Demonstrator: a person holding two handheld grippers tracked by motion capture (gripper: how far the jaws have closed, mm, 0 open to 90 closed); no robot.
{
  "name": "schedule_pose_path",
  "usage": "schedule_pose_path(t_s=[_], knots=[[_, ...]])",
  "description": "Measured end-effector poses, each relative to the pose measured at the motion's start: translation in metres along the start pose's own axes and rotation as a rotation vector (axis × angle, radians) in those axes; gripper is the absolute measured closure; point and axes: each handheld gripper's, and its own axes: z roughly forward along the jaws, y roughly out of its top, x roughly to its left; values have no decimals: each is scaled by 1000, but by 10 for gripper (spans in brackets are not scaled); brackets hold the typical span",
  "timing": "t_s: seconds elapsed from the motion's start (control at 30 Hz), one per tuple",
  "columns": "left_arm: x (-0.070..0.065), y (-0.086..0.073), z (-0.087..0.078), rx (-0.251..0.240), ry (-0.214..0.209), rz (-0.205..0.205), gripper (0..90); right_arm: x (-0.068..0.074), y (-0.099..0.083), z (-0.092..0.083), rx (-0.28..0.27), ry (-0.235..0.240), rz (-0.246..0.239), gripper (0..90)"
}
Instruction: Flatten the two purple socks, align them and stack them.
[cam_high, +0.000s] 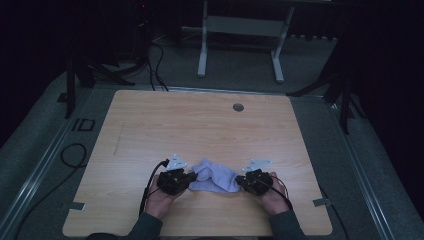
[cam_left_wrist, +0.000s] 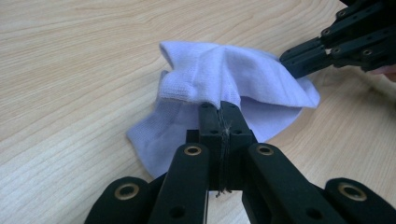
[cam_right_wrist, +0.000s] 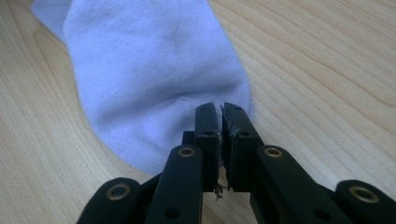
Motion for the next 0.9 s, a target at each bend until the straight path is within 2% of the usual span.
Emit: schedule_pose_path(t_s=[0.1, 0.2, 0.37, 0.63, 0.73, 0.9], knots=[[2, -1, -2, 8, 3, 3, 896, 0, 0, 1, 4, 5, 12, 850], [7, -3, -6, 23, 16, -11, 896, -1, -1, 1, 0, 15, 31, 850], [13, -6, -9, 52, 10, -34, 894, 1, -2, 1, -6, 5, 24, 850], [20, -16, 1, 135, 47, -45, 894, 2, -2, 2, -10, -7, 18, 849], [18, -19, 4, 169, 63, -26, 893, 2, -3, 2, -13, -8, 19, 847], [17, -21, 7, 185, 73, -21, 885, 2, -3, 1, -16, -11, 27, 846]])
